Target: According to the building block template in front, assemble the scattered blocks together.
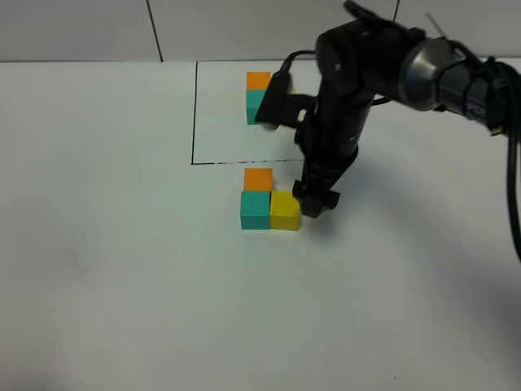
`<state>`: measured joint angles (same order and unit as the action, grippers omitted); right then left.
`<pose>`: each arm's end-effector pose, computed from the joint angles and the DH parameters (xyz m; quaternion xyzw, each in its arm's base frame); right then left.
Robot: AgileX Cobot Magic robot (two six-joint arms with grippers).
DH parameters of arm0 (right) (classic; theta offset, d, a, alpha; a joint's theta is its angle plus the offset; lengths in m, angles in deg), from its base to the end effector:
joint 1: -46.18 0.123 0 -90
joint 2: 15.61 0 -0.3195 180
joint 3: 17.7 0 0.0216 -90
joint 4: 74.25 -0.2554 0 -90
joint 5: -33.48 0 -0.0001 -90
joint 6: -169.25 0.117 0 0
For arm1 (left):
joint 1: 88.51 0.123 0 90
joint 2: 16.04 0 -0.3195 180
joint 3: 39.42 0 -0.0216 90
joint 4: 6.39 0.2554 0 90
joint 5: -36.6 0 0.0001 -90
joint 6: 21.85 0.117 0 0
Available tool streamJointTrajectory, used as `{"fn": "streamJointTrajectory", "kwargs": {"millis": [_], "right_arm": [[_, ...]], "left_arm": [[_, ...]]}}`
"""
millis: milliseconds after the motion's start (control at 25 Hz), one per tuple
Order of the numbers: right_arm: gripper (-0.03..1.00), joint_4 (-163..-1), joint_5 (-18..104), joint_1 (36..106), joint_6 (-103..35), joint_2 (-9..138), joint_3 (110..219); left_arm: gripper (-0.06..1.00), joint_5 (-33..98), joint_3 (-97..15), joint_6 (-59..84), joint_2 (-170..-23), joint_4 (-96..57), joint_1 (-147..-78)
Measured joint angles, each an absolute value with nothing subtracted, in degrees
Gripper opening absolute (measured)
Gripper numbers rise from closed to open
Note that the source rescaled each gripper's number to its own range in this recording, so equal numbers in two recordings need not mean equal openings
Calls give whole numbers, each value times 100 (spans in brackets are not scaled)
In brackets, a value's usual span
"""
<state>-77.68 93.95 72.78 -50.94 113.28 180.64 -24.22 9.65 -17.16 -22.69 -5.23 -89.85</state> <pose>0.4135 0.2139 0.1868 -0.5379 0.8389 0.0177 0.0809 -0.0138 0.0024 0.2693 0.0443 0.8493 0.0255 0.5254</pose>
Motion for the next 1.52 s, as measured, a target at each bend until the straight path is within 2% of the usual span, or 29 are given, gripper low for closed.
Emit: {"fn": "streamJointTrajectory", "kwargs": {"millis": [320, 480, 800, 1000, 1240, 1520], "right_arm": [[89, -8016, 9596, 5334, -3967, 10699, 18057], [89, -8016, 9575, 4599, -3587, 10233, 17828], [89, -7793, 8833, 3482, -3142, 8907, 16181], [89, -7794, 8386, 3328, -3124, 8002, 15321], [89, -7913, 8500, 3402, -3038, 6934, 14759], [89, -8050, 8590, 3560, -2766, 5135, 13592]], "left_arm": [[81, -2422, 965, -1716, -2269, -523, -8985], [81, -2422, 965, -1716, -2269, -523, -8985], [81, -2422, 965, -1716, -2269, -523, -8985], [81, -2422, 965, -1721, -2269, -523, -8985], [81, -2422, 965, -1721, -2269, -523, -8985], [81, -2426, 965, -1721, -2269, -523, -8985]]}}
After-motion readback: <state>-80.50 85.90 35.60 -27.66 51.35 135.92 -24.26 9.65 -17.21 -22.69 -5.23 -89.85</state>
